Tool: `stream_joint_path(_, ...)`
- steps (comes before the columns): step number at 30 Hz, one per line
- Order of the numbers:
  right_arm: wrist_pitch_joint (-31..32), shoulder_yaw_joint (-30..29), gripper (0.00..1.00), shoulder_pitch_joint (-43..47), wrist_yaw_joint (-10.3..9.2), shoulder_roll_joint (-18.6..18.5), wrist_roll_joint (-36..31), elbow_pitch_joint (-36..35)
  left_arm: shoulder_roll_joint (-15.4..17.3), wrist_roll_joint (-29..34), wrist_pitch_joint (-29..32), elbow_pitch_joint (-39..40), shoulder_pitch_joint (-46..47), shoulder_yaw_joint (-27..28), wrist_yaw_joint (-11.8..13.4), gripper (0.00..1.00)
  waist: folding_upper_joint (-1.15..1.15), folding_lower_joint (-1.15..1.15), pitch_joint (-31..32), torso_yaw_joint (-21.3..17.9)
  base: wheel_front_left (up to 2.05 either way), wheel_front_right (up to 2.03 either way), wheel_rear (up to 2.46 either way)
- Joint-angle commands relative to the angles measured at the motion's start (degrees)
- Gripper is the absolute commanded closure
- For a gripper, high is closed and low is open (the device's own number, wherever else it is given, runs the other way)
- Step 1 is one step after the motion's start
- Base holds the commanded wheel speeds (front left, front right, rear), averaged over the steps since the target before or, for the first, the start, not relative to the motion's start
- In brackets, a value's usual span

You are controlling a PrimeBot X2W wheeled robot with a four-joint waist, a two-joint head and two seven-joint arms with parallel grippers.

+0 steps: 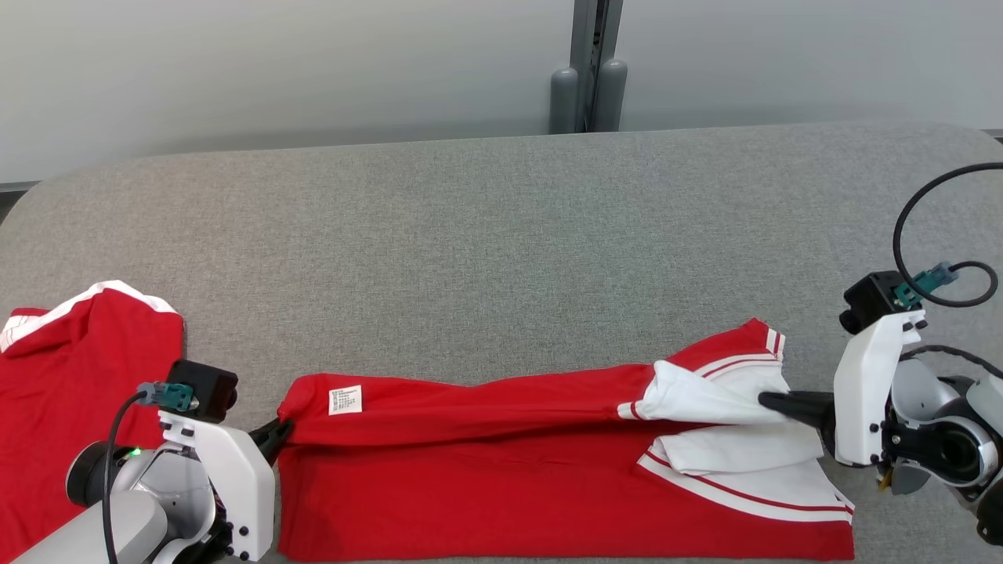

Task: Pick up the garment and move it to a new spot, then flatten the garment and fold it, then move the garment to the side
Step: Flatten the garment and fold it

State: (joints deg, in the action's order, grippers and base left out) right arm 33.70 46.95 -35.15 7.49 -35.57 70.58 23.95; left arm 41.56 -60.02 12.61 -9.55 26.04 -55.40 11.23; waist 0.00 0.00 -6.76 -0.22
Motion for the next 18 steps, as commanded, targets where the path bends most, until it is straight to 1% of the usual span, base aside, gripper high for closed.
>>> stream_joint_path(1,0.7,-0.5,1.0,1.4,0.02,-0.1,-0.4,-0.4,0.3,0.1,0.1,-0.2,-0.9,-0.1,0.4,1.0,0.0,0.0,0.2,0.0,0.0,0.0,0.0)
stream_joint_path(9,3.3,-2.8,1.0,4.4,0.02,-0.2,-1.7,-2.2,0.0,-0.5,1.2,-0.4,-1.8,-0.9,0.6,1.0,0.0,0.0,0.9,-0.1,0.0,0.0,0.0)
stream_joint_path(18,5.8,-5.2,1.0,7.7,0.02,2.0,-4.1,-2.8,-1.0,-0.6,1.0,-1.5,-2.1,-1.5,0.1,1.0,0.0,0.0,0.8,0.0,0.0,0.0,0.0)
